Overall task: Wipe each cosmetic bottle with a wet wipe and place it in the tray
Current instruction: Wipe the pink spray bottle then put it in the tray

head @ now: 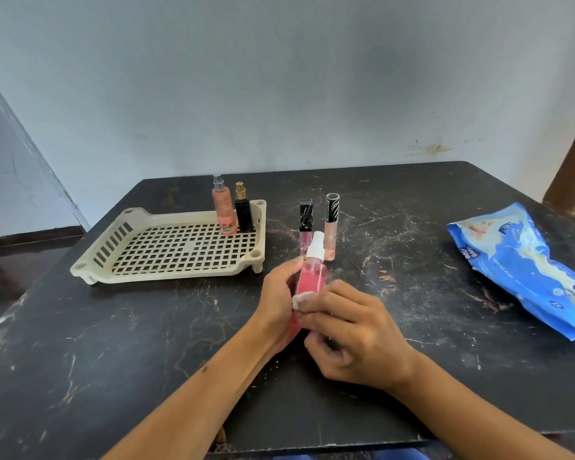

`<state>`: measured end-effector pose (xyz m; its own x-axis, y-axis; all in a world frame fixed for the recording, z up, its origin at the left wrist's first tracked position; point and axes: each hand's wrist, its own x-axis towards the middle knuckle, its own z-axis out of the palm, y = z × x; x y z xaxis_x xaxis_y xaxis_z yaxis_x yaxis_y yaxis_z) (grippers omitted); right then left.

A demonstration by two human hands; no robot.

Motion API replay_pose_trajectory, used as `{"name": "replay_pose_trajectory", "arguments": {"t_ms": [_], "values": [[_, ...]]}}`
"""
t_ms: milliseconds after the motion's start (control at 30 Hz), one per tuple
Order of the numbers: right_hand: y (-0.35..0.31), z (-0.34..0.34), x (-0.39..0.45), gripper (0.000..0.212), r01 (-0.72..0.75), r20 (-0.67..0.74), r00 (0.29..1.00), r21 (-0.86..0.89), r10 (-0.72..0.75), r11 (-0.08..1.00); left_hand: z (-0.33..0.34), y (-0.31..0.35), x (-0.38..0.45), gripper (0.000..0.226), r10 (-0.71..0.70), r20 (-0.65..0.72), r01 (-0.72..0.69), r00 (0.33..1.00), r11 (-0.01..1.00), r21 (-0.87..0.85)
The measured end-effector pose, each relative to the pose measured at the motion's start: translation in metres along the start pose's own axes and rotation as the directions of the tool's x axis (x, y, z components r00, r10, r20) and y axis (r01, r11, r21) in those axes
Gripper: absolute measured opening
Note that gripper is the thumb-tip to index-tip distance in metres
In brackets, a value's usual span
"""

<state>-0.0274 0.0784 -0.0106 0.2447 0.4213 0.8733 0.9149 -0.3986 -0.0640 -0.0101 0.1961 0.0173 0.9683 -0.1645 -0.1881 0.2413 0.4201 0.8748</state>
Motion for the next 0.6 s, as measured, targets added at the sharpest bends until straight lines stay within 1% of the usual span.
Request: {"name": "replay_pose_trajectory", "arguments": {"t_ms": [67,133,167,200,233,267,333,400,433,467,533,600], "values": [[0.005,0.001,-0.001,0.016,-0.091,-0.06,0.994,-0.022,0.09,0.996,0.002,0.0,0.0,0.031,0.011,0.008,-0.011,1.0,1.0,0.013],[0.011,0.002,0.0,0.019,-0.239,-0.153,0.962,-0.073,0.226,0.968,0.004,0.0,0.0,0.033,0.044,-0.004,-0.043,0.999,0.999,0.018],[0.014,0.002,0.0,0.021,-0.287,-0.183,0.946,-0.094,0.267,0.953,0.004,0.0,0.0,0.033,0.059,-0.007,-0.059,0.998,0.998,0.012],[0.015,0.002,0.0,0.021,-0.305,-0.193,0.94,-0.108,0.281,0.946,0.004,0.0,0.0,0.032,0.065,-0.003,-0.065,0.998,0.998,0.007],[0.014,0.002,0.0,0.022,-0.293,-0.184,0.945,-0.113,0.27,0.95,0.004,0.001,-0.001,0.031,0.06,0.003,-0.06,0.998,0.998,0.009],[0.011,0.002,0.0,0.021,-0.249,-0.153,0.961,-0.104,0.232,0.963,0.003,0.001,0.0,0.03,0.042,0.003,-0.042,0.999,0.999,0.018],[0.002,0.001,0.0,0.017,-0.091,-0.04,0.995,-0.059,0.089,0.994,0.001,0.001,0.0,0.031,0.002,-0.017,-0.001,1.0,1.0,0.031],[-0.006,0.0,0.0,0.016,0.033,0.084,0.996,-0.028,-0.031,0.999,-0.001,0.001,0.001,0.034,0.001,-0.041,0.001,0.999,0.999,0.052],[-0.006,-0.001,0.0,0.016,0.052,0.106,0.993,-0.023,-0.05,0.998,-0.001,0.001,0.001,0.033,0.006,-0.041,-0.004,0.999,0.998,0.055],[-0.004,-0.001,0.0,0.016,0.039,0.09,0.995,-0.024,-0.037,0.999,-0.001,0.001,0.001,0.032,0.007,-0.034,-0.005,0.999,0.999,0.049],[0.003,0.001,-0.002,0.015,-0.074,-0.02,0.997,-0.052,0.073,0.996,-0.001,0.001,0.001,0.025,0.0,-0.006,0.0,1.0,1.0,0.022],[0.009,0.003,0.0,0.019,-0.241,-0.136,0.965,-0.113,0.225,0.964,-0.002,0.0,0.004,0.027,0.009,0.002,-0.009,1.0,1.0,-0.016]]}}
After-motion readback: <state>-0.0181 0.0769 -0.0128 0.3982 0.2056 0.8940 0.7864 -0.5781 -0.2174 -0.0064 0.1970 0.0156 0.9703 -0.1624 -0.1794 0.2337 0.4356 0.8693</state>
